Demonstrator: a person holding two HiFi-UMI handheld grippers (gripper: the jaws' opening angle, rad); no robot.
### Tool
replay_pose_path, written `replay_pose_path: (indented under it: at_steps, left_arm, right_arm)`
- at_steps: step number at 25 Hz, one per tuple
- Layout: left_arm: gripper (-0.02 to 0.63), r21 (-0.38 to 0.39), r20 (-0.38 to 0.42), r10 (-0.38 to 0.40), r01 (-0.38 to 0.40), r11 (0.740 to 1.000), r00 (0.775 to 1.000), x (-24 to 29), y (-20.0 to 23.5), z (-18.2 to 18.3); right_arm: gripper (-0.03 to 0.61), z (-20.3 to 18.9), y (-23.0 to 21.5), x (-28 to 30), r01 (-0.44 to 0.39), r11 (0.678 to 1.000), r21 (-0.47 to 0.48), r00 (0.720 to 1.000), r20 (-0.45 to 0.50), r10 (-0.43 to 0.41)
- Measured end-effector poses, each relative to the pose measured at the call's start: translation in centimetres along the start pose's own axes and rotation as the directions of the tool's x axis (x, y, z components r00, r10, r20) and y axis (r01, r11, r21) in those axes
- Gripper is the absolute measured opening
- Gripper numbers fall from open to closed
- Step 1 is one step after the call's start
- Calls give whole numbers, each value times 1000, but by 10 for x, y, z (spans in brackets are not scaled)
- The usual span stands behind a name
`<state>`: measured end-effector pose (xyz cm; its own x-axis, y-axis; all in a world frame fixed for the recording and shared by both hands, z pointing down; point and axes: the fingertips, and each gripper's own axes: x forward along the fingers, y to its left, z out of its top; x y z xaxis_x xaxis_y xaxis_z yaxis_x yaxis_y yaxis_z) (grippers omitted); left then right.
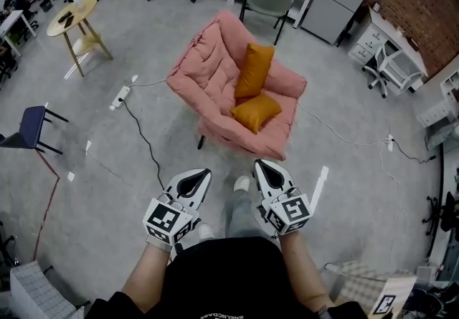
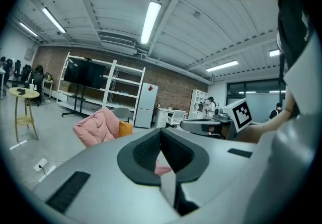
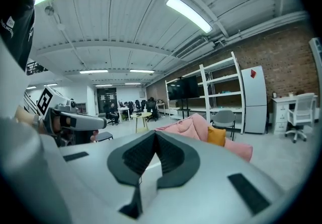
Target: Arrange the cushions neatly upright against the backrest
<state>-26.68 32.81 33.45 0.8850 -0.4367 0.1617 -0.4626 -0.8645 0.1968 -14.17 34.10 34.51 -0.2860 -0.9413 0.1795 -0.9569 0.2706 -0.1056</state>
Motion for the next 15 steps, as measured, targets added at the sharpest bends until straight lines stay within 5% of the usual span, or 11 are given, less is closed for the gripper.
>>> replay_pose_path:
  at_steps: [7, 15]
  left_arm:
    - [12, -18, -65, 55, -57, 998, 996, 66, 46, -6]
    - [12, 4, -162, 53, -53, 999, 985, 180, 90, -1]
  right_arm:
    - [8, -7, -63, 57, -21, 1000, 23, 999, -28, 21]
    - [8, -17, -186, 117, -21, 996, 83, 996, -86, 29]
